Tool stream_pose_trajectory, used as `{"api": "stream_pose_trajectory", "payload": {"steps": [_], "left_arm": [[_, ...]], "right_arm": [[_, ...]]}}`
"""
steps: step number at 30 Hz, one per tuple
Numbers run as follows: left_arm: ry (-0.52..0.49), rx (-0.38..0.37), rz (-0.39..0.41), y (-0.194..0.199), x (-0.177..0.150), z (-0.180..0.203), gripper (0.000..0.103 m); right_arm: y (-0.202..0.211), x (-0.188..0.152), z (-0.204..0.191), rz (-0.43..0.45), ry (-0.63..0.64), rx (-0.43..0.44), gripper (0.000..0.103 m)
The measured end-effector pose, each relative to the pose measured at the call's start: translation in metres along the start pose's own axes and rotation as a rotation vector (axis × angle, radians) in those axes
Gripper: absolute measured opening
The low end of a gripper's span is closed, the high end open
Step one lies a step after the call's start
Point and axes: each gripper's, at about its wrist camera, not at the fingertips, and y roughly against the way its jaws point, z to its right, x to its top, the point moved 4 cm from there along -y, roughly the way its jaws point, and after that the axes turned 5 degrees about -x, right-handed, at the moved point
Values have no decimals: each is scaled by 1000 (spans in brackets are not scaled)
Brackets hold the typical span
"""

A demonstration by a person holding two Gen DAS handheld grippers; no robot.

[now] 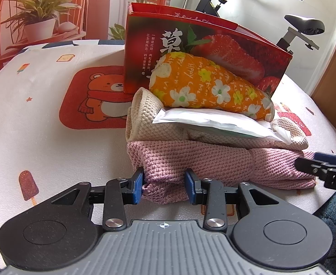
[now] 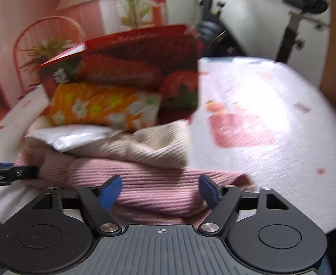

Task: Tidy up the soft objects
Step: 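Grasp the pink towel with the left tool while the right tool grasps its other end, then lift the pink towel with both tools, lower it into the red box, open both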

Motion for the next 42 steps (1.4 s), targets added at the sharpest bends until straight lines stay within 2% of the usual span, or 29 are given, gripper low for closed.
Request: {"api": "stream_pose_trajectory", "payload": {"steps": [2, 5, 10, 14, 17, 19, 27, 31, 38, 42], "left_arm": [[4, 0, -1, 0, 0, 0, 38], [18, -7, 1, 0, 0, -2, 38], [13, -9, 2, 1, 0, -2, 38], [9, -5, 3, 1, 0, -1, 38], [15, -9, 7, 1, -1, -2, 38], [10, -6, 7, 2, -1, -1, 39], [-20, 6, 3, 1, -1, 2, 38], [-22, -2, -2, 2, -1, 2, 21], [-46, 18, -8, 6, -1, 8, 15], [-69, 44, 36, 20, 3, 12, 14]], "right_arm": [[3, 0, 5, 13, 0, -46, 87], [1, -5, 12, -24, -24, -60, 87], [-11, -11, 12, -76, -66, -16, 86], [-16, -9, 5, -53, -62, 13, 84], [-16, -8, 1, -41, -54, 40, 74], [-15, -7, -2, -36, -39, 54, 56], [-13, -7, -12, -32, 13, 127, 21], [-11, -8, -16, -39, 27, 145, 18], [2, -5, -17, -24, 23, 179, 16], [18, 2, -20, 32, 32, 201, 16]]}}
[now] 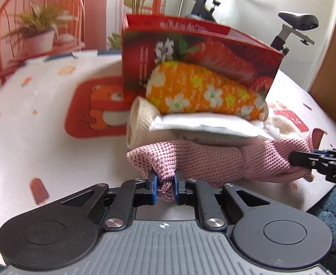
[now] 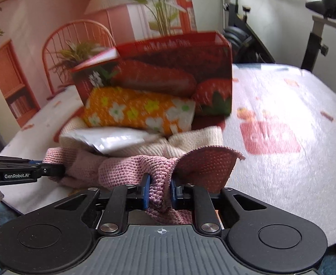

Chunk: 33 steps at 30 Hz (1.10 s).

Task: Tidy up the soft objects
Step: 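Lift the pink towel with both tools, lower it into the red box, open both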

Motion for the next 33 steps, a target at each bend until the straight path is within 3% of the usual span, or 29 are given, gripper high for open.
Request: {"api": "stream_pose_trajectory", "payload": {"steps": [16, 26, 33], "left_arm": [[-59, 55, 313, 86, 43, 15, 14], [0, 35, 331, 80, 79, 8, 14], [-26, 4, 345, 73, 126, 0, 14]], "right_arm": [[55, 44, -18, 258, 107, 51, 16], [48, 90, -16, 308, 105, 72, 16], [37, 145, -4, 344, 114, 84, 16]]}}
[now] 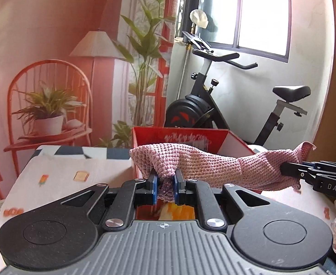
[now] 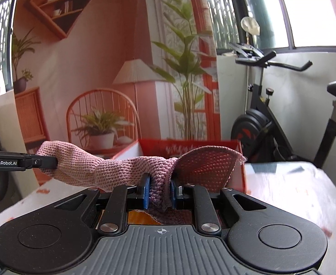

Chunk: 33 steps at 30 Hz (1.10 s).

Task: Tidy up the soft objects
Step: 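Lift the pink towel with both tools, lower it into the red box, open both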

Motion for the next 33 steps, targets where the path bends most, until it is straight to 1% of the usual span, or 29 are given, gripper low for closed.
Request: {"api": "stream_pose_trajectory", "payload": {"steps": [4, 6, 8, 12, 15, 18, 21, 24, 28, 31, 33], "left_arm": [[-31, 4, -19, -30, 23, 5, 14], [-53, 8, -51, -51, 30, 9, 14], [-55, -4, -107, -72, 33, 10, 14], [-11, -23, -210, -112, 30, 2, 14], [-31, -30, -274, -138, 27, 0, 14], [-25, -41, -350, -161, 22, -3, 14], [-28, -48, -406, -179, 16, -4, 14], [-47, -47, -448, -195, 11, -4, 14], [-23, -44, -494, -213, 5, -8, 14], [13, -51, -499, -219, 4, -12, 14], [23, -56, -496, -219, 4, -13, 14]], "right_arm": [[-27, 25, 16, 6, 41, -22, 16], [-43, 32, 24, 2, 73, -48, 16], [-60, 36, 35, -22, 76, -59, 16], [-89, 31, 54, -77, 68, -66, 16], [-108, 23, 58, -121, 95, -65, 16], [-128, 15, 59, -186, 86, -51, 16], [-149, 9, 60, -249, 77, -44, 16], [-169, 8, 59, -294, 82, -36, 16], [-190, 3, 52, -343, 102, -38, 16], [-199, 0, 48, -370, 88, -27, 17], [-201, -2, 49, -378, 34, -11, 17]]}}
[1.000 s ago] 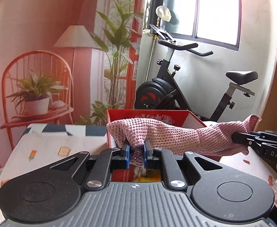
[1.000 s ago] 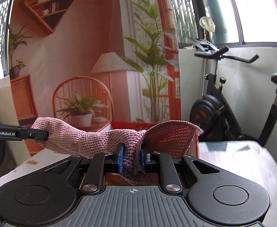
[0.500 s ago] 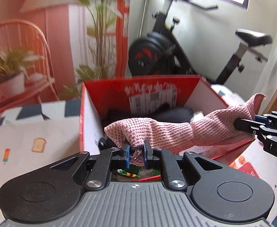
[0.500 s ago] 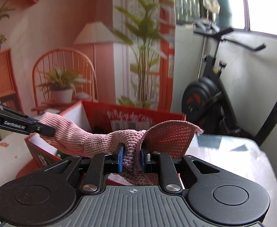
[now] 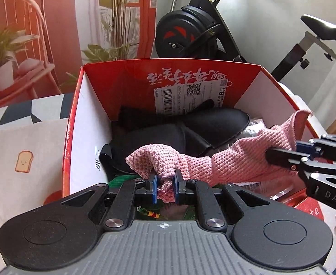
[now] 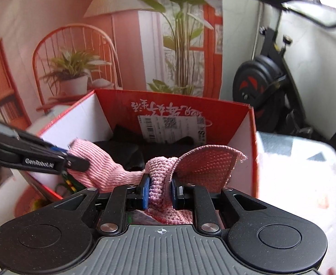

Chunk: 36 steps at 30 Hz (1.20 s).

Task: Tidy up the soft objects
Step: 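Lift the pink towel with both tools, lower it into the red box, open both, then move the left tool to the orange floral pouch beside the box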

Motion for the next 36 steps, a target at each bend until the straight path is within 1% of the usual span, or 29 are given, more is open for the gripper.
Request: {"api": "stream_pose_trajectory", "payload": {"steps": [4, 6, 11, 12, 14, 15, 16, 17, 18, 19, 20, 21, 22, 23, 24, 25, 27, 33, 36], "left_arm": [[-14, 6, 2, -2, 0, 2, 15], [-14, 8, 0, -4, 0, 3, 15], [-35, 30, 11, -4, 1, 6, 16], [-43, 25, 21, -1, 1, 7, 19], [-49, 32, 43, 6, 2, 8, 31], [-46, 36, 53, 11, 2, 7, 43], [-42, 39, 67, 16, 2, 7, 50], [-45, 40, 84, 22, 2, 7, 52], [-55, 45, 102, 29, 1, 9, 54], [-64, 51, 116, 34, 1, 10, 55], [-74, 55, 135, 42, 0, 12, 55], [-81, 50, 154, 49, -1, 14, 56], [-86, 40, 172, 57, -4, 15, 58], [-90, 30, 189, 65, -8, 16, 61], [-92, 26, 203, 72, -12, 17, 66], [-96, 21, 216, 79, -17, 18, 68], [-109, 16, 233, 91, -29, 19, 70], [-112, 33, 271, 111, -65, 16, 70], [-87, 19, 255, 110, -78, 12, 70]], "right_arm": [[-7, -3, 2, -16, -5, -20, 17], [-11, -4, 4, -28, -27, -21, 17], [-15, -7, 7, -42, -42, -45, 18], [-14, -7, 8, -41, -43, -53, 19], [-8, -7, 6, -23, -27, -69, 27], [-4, -6, 5, -11, -17, -76, 34], [0, -6, 4, 1, -6, -82, 38], [5, -5, 3, 12, 5, -98, 41], [9, -4, 2, 19, 16, -112, 50], [14, -3, 1, 29, 25, -123, 63], [21, -3, -1, 46, 27, -129, 70], [28, -3, -1, 70, 23, -128, 82], [36, -5, -2, 97, 18, -122, 88], [44, -7, -3, 116, 17, -119, 90], [50, -10, -5, 125, 20, -121, 93], [56, -13, -6, 131, 22, -123, 97], [68, -21, -10, 148, 21, -122, 102], [89, -56, -19, 164, -19, -126, 102], [92, -73, -21, 168, -55, -107, 102]]}}
